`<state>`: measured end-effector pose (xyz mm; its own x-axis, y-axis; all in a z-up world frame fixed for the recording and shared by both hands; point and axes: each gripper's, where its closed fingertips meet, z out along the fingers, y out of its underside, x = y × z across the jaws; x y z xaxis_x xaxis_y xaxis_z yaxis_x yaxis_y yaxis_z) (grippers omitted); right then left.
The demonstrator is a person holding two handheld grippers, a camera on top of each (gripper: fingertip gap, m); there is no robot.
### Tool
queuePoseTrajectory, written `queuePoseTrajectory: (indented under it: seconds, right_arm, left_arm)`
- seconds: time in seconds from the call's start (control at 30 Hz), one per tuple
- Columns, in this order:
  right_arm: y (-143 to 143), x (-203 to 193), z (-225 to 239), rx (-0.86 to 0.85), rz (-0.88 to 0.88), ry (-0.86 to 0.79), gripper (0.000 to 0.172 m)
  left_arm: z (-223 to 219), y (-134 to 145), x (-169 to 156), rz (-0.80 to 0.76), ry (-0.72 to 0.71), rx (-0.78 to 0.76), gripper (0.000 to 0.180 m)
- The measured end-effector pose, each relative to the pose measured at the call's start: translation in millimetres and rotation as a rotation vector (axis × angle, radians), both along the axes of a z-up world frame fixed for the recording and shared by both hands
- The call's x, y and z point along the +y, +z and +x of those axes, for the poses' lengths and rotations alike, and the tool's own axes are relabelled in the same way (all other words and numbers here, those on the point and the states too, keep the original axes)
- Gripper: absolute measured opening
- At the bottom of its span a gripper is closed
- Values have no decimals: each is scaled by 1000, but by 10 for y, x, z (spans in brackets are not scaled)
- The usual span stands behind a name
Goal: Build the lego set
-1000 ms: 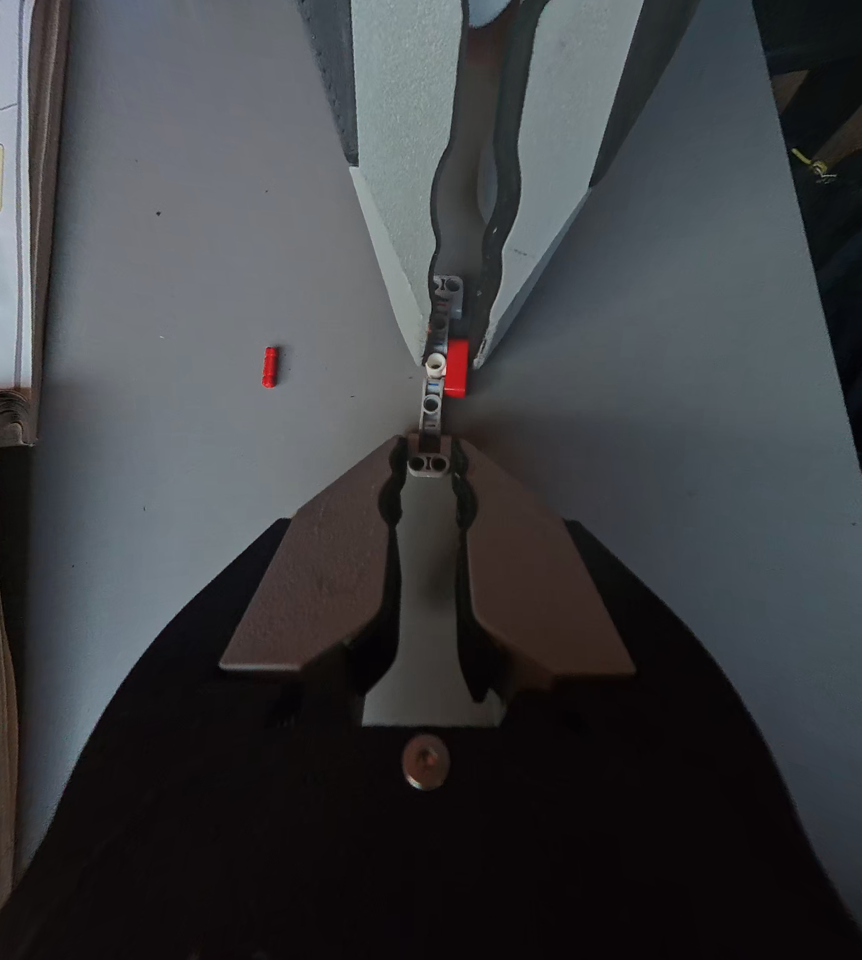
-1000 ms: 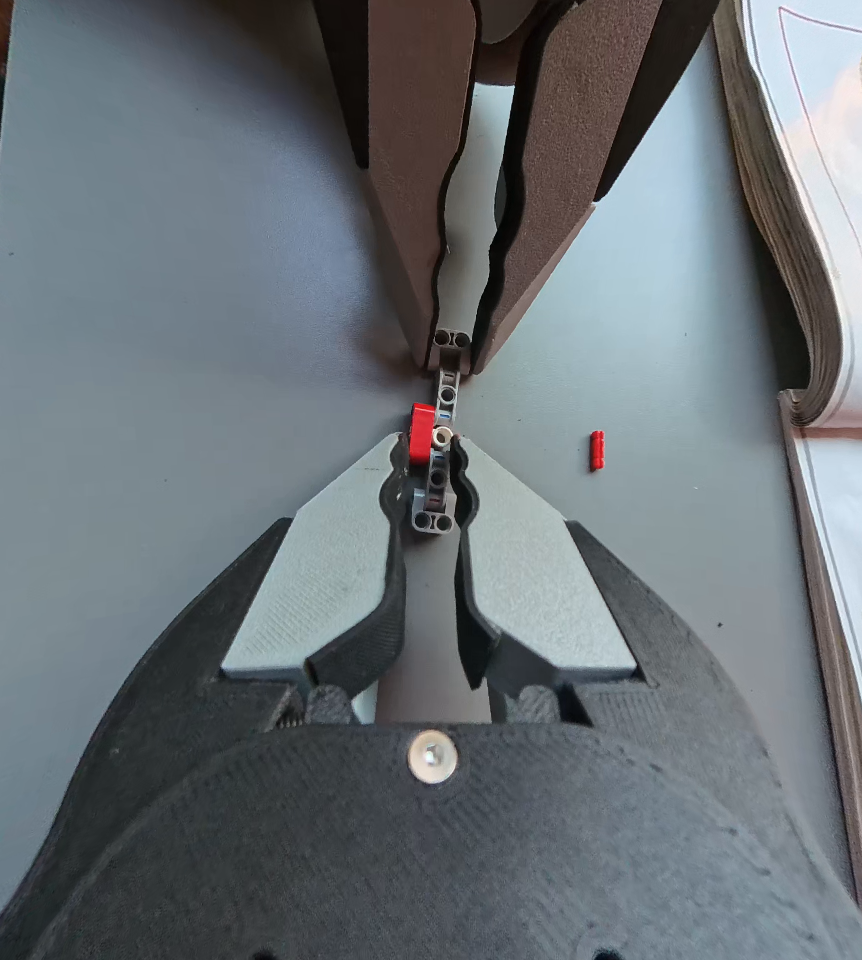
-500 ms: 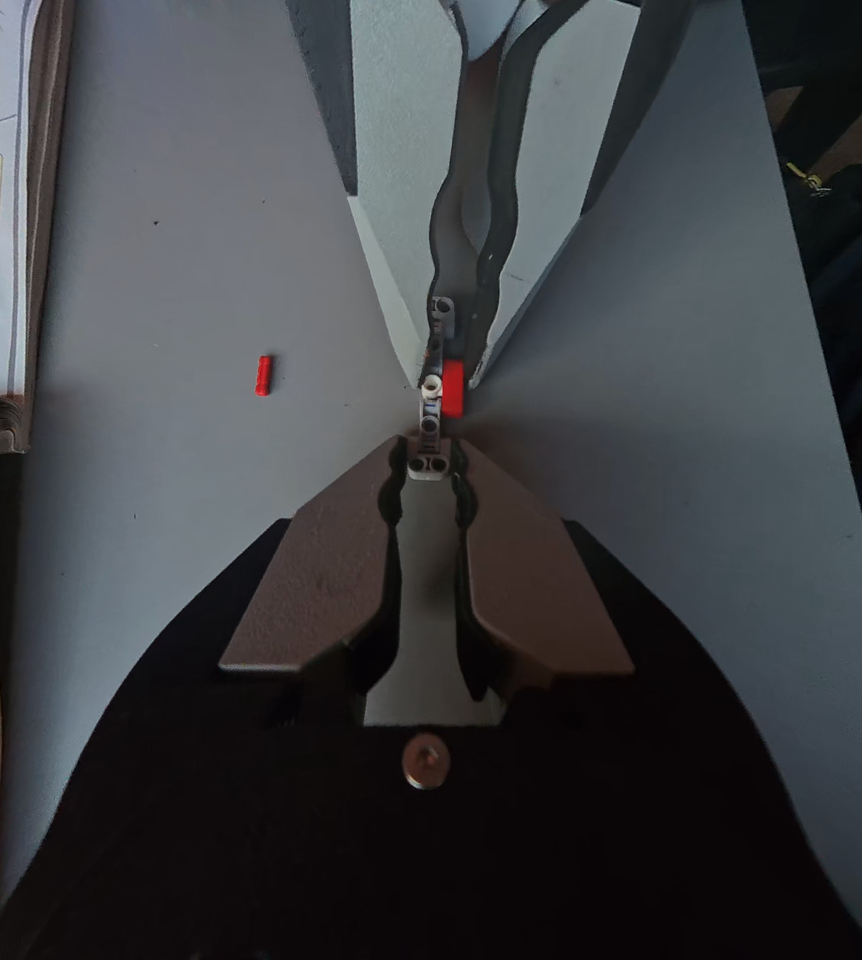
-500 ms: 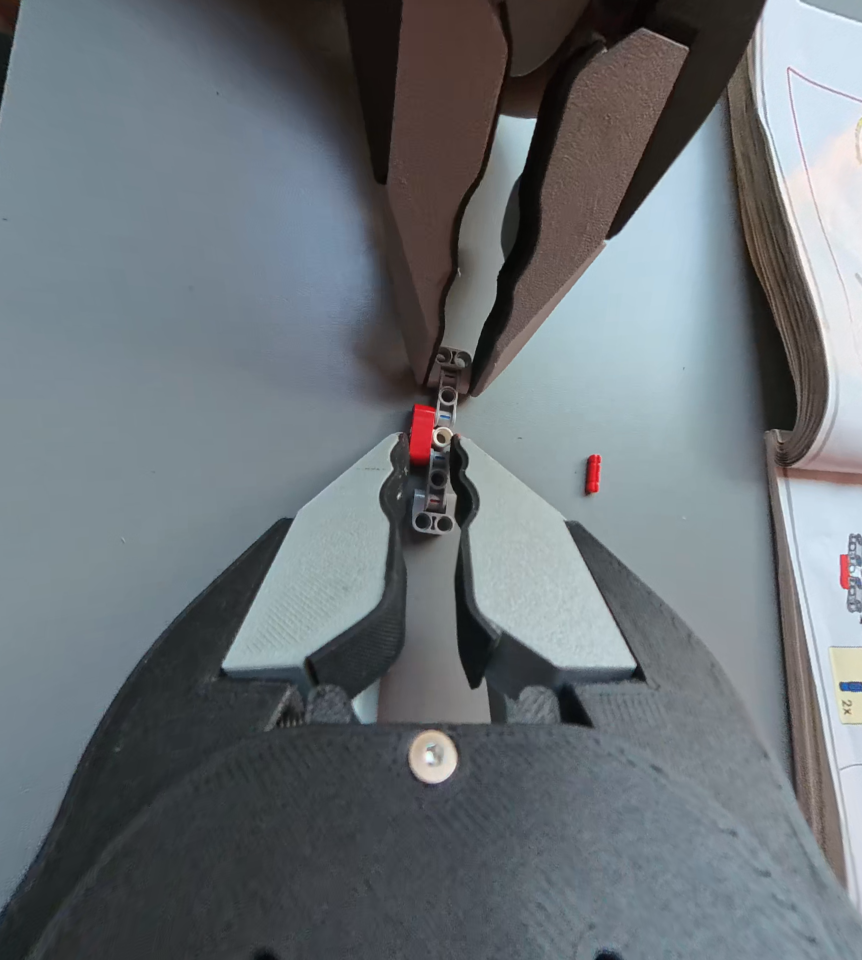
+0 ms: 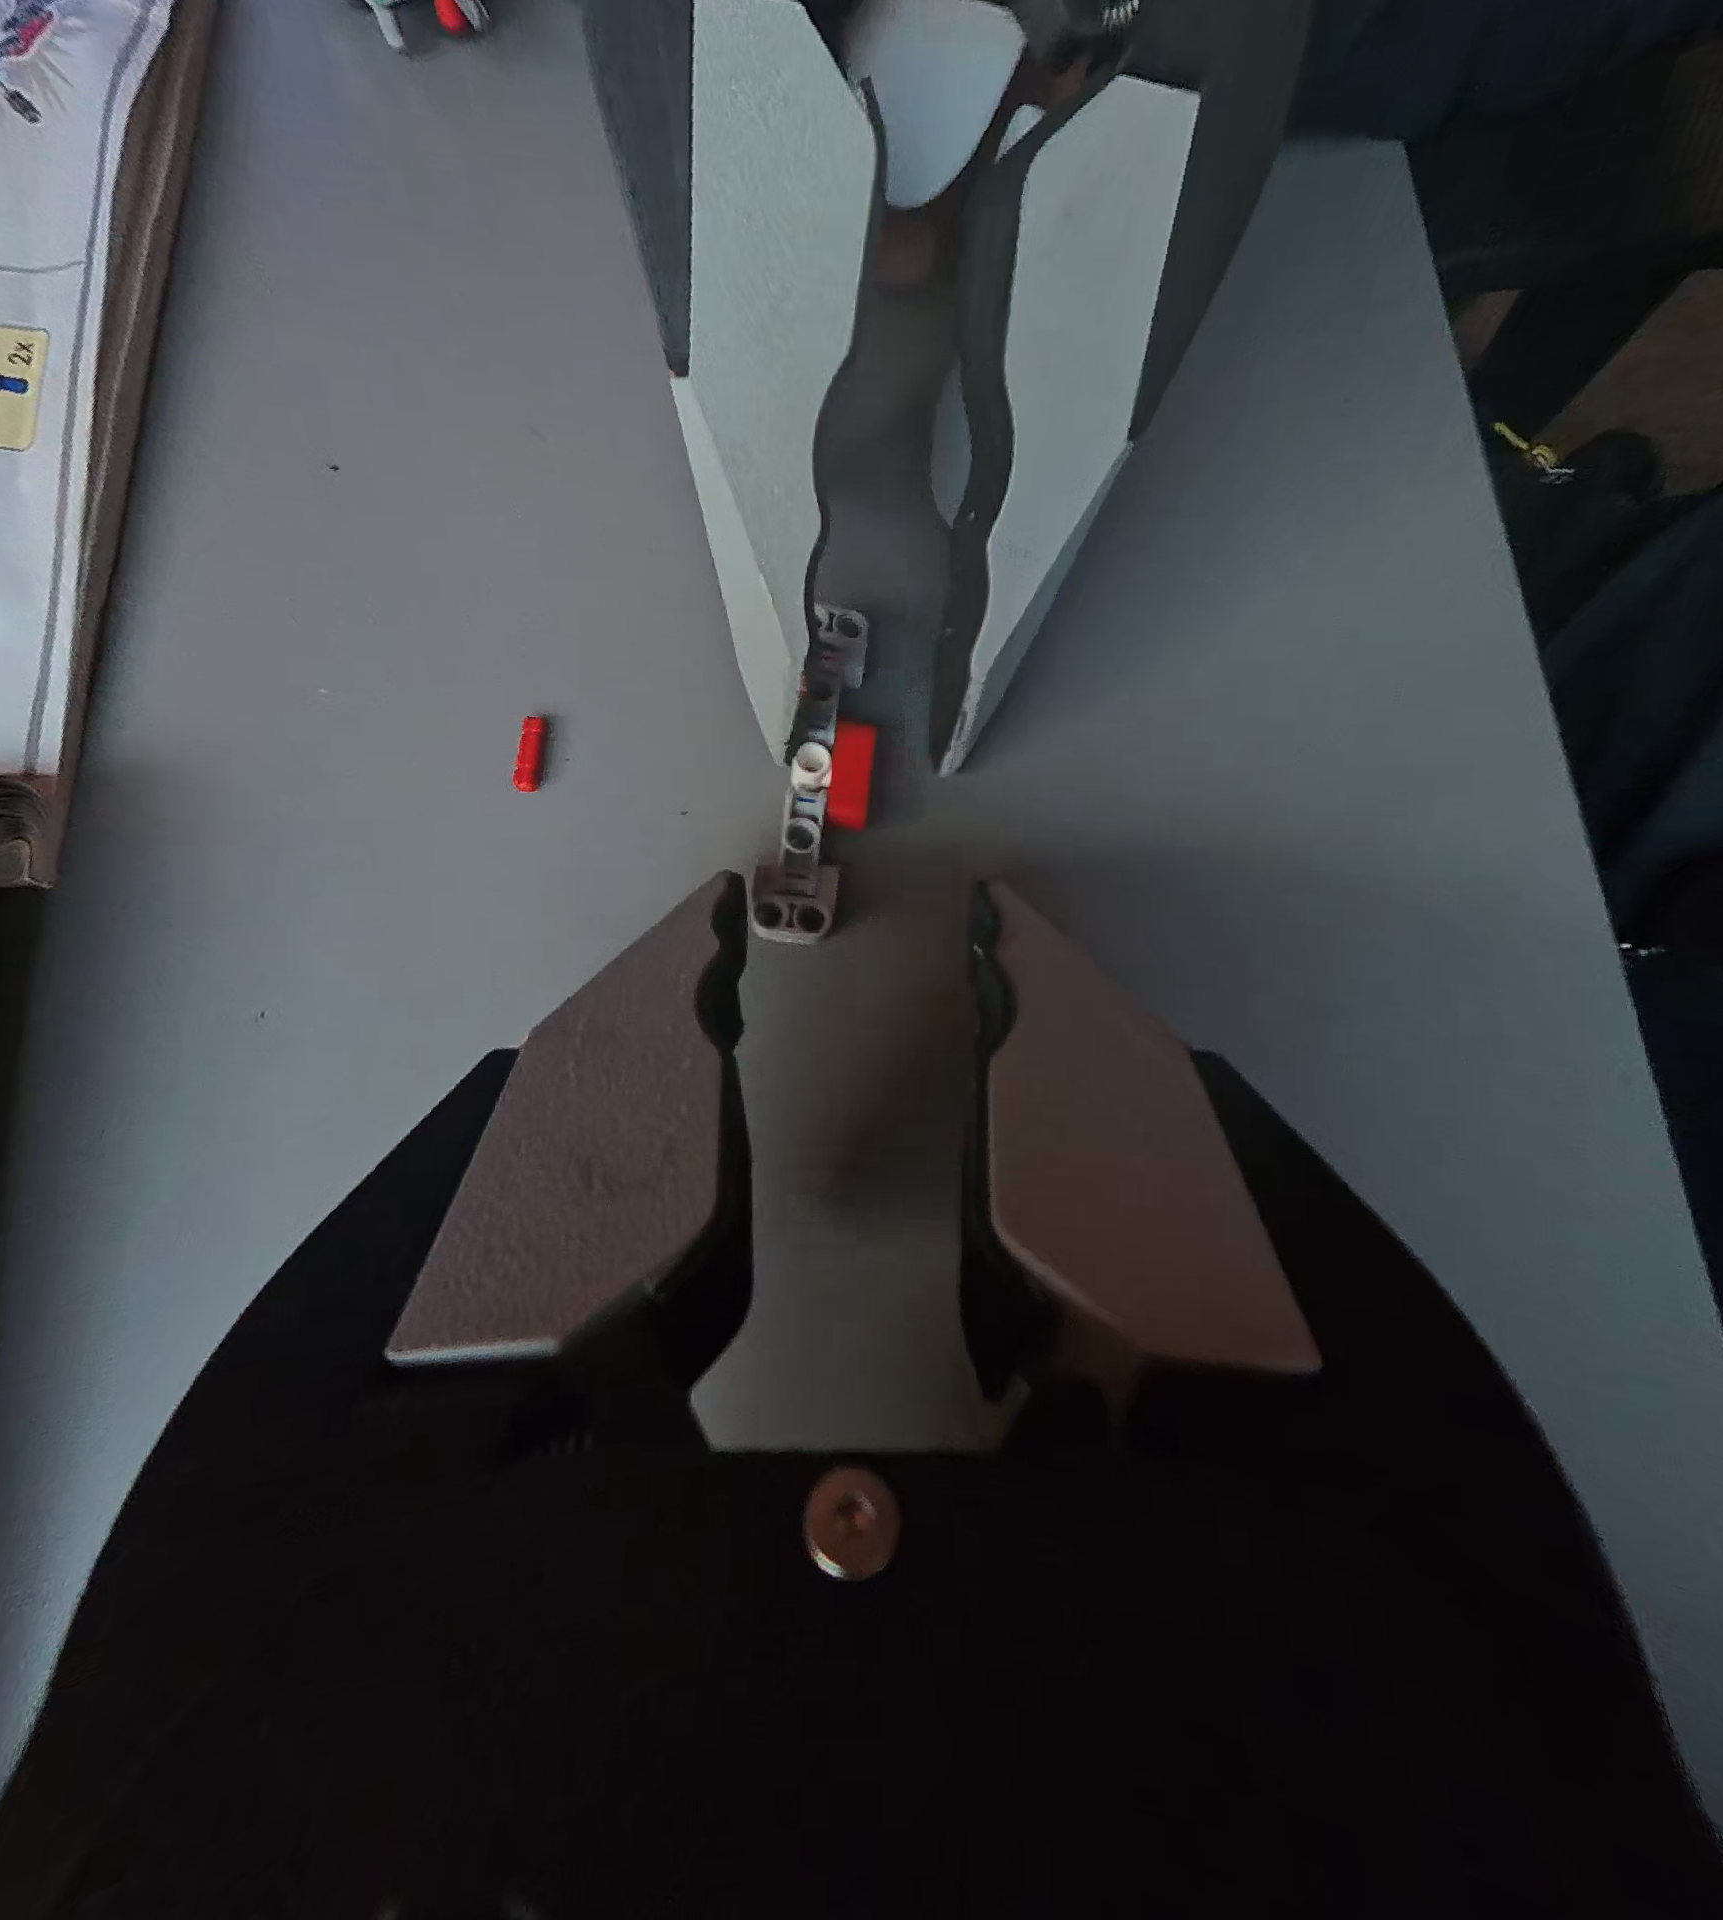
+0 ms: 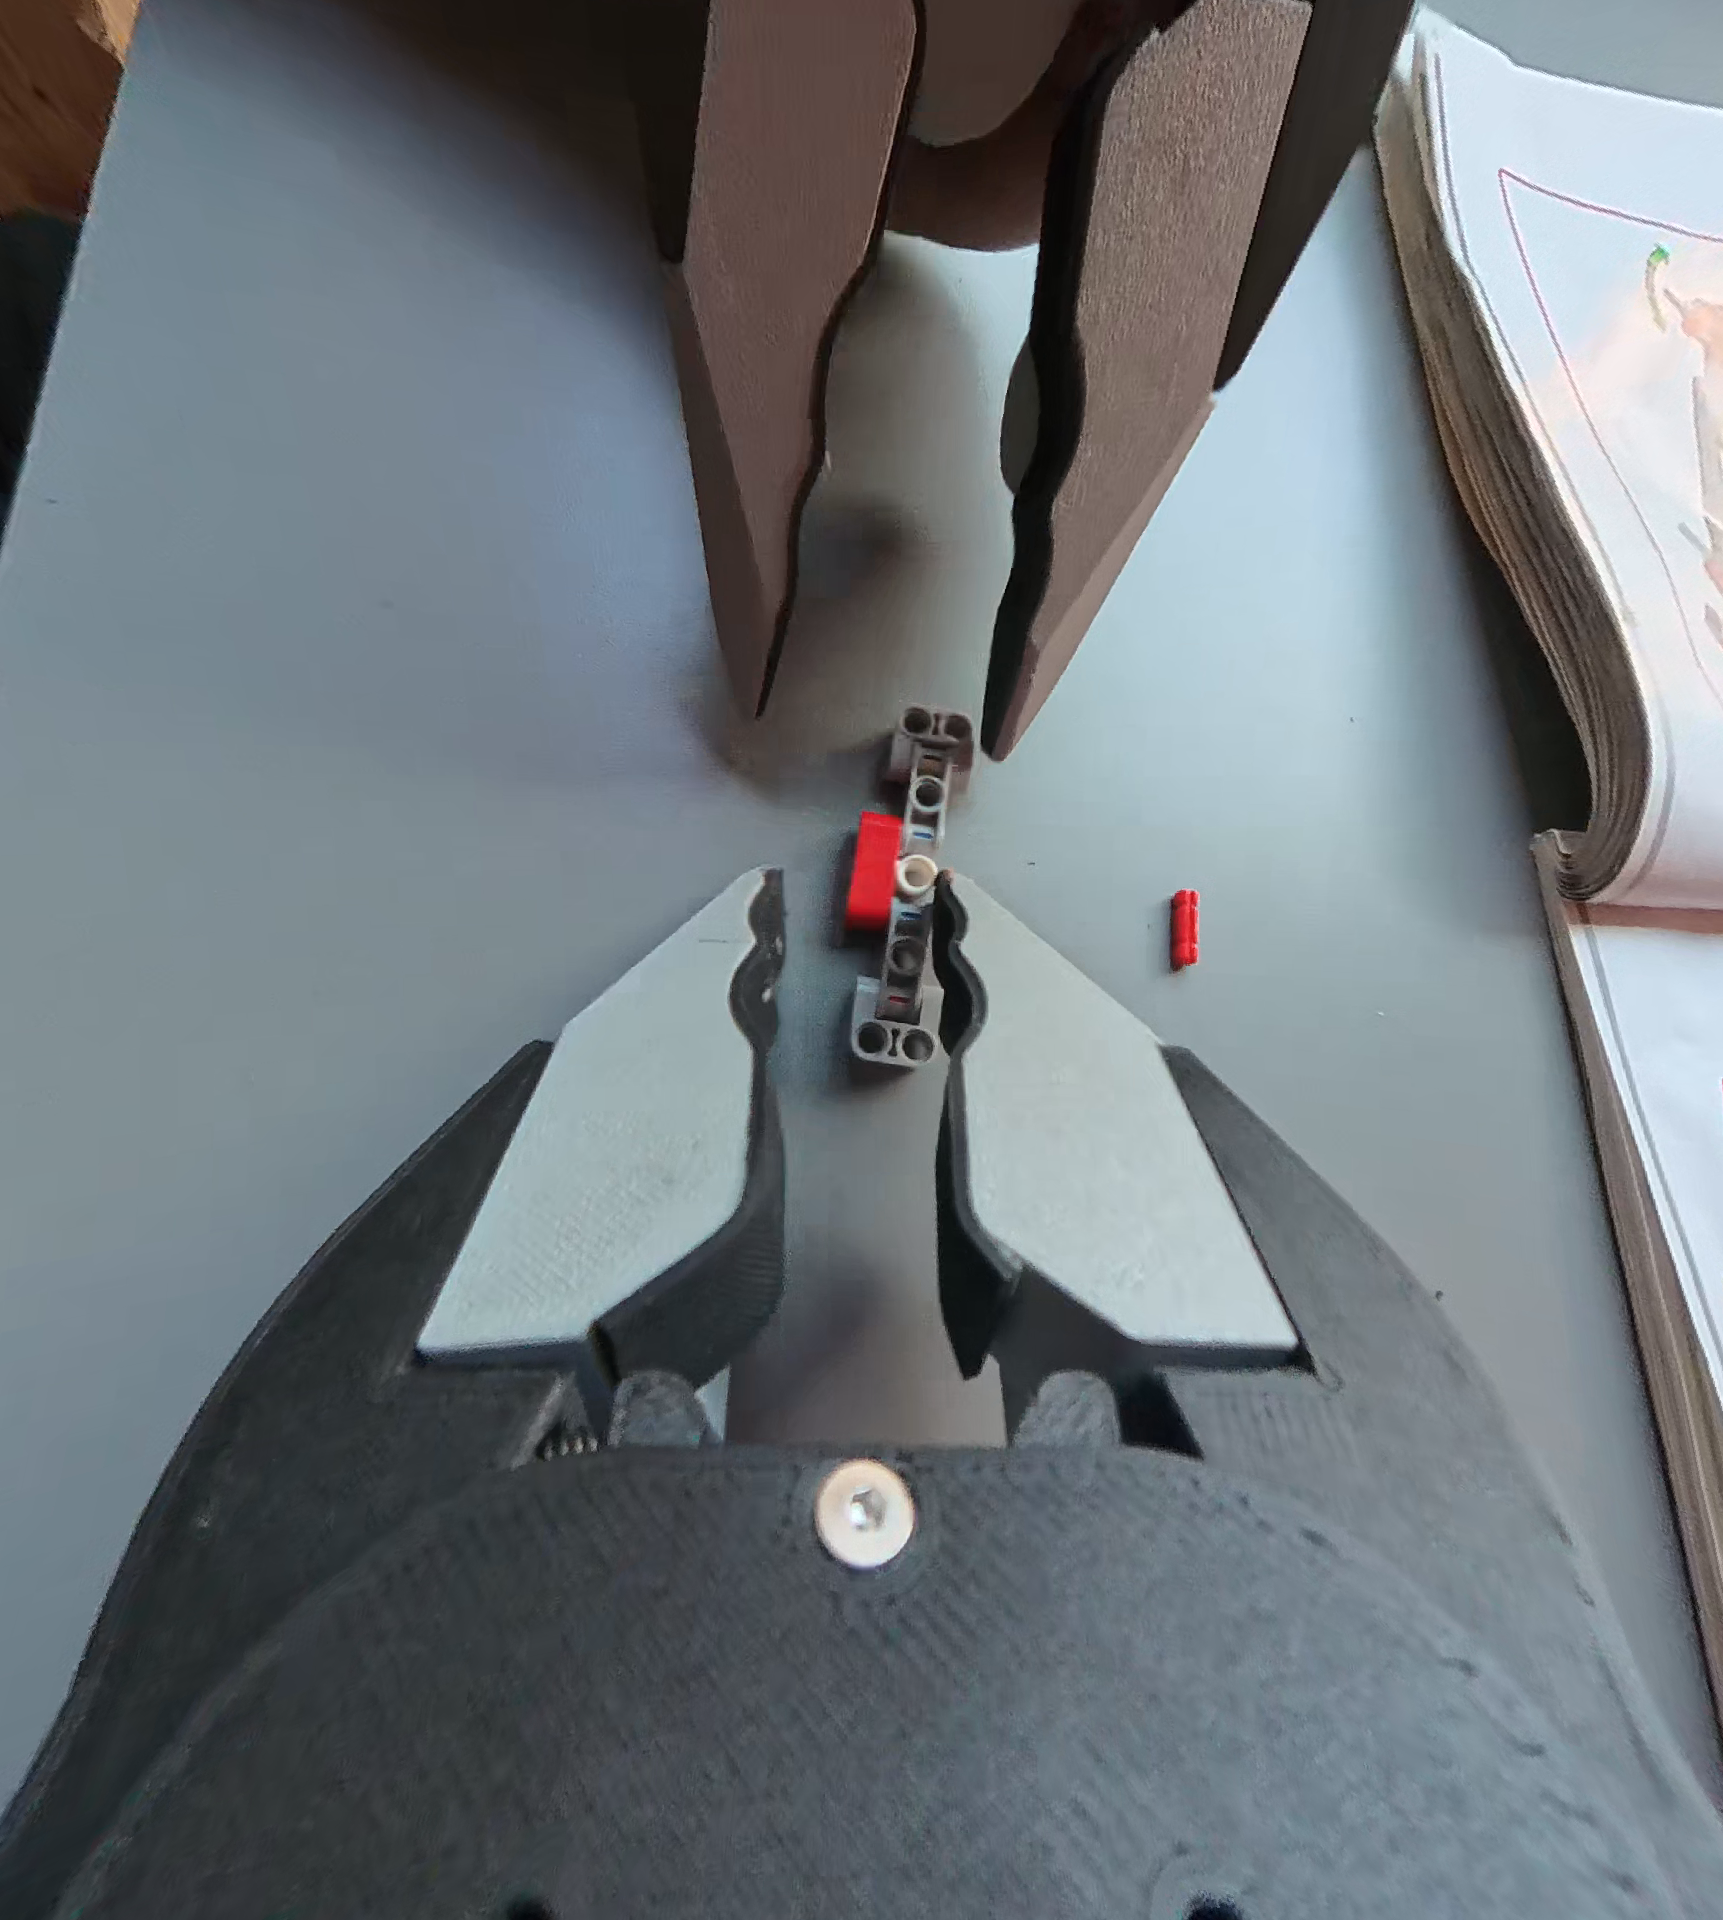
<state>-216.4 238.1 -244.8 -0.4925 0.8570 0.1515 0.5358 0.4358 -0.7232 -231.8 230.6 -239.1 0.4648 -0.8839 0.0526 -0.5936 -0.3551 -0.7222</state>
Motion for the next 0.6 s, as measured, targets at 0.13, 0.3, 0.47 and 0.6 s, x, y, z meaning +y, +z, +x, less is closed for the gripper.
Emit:
queuePoseTrajectory:
  seconds: [0.13, 0.3, 0.47, 0.6]
  right_arm:
    - [65, -16, -5, 31, -43, -2, 29]
    - [96, -1, 11, 48, -66, -8, 30]
    - [442, 45, 57, 228, -90, -48, 33]
    - [666, 177, 187, 387, -152, -162, 31]
  left_arm:
    - [-67, 139, 25, 14, 64, -46, 40]
    - [-178, 254, -56, 19, 146, -90, 40]
    - [-269, 413, -222, 52, 261, -147, 39]
    - [-310, 399, -276, 121, 388, -158, 39]
